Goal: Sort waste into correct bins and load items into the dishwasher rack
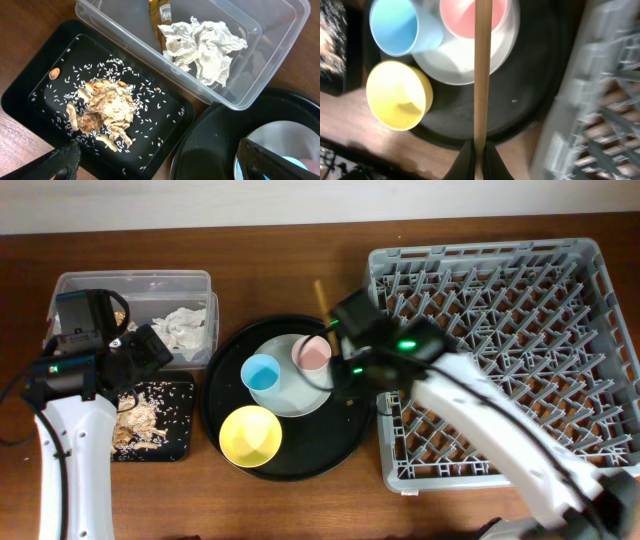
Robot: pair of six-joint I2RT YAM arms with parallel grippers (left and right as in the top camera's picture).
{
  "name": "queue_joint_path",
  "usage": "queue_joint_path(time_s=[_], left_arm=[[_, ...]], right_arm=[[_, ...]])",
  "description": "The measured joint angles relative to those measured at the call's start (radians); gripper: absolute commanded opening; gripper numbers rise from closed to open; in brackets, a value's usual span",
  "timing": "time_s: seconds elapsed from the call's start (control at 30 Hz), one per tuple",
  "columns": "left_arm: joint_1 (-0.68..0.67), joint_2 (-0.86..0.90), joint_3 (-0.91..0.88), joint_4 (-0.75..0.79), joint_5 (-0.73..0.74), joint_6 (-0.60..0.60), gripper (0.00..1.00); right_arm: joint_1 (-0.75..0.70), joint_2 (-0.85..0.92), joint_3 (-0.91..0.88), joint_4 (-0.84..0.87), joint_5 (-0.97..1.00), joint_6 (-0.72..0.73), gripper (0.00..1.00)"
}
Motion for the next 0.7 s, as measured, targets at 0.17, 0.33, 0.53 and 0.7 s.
queue_joint_path(time_s=[0.17, 0.33, 0.53, 0.7], left_arm=[[0.000, 0.000, 0.000, -0.001, 0.000, 0.000, 0.99], [0.000, 0.000, 0.000, -0.001, 0.000, 0.000, 0.99], [0.000, 0.000, 0.000, -0.001, 0.000, 0.000, 0.99], [0.000, 0.000, 0.000, -0.001, 0.000, 0.000, 0.99]], right_arm=[[-0.238, -0.035, 0.008, -0.159, 0.013, -0.128, 0.04], [-0.243, 0.035, -0.077, -0.101, 0.101, -0.134, 0.04], [-0.243, 0.051, -0.192, 0.050, 0.128, -0.136, 0.04], [-0.243, 0.051, -0.245, 0.094, 0.168, -0.133, 0.21]])
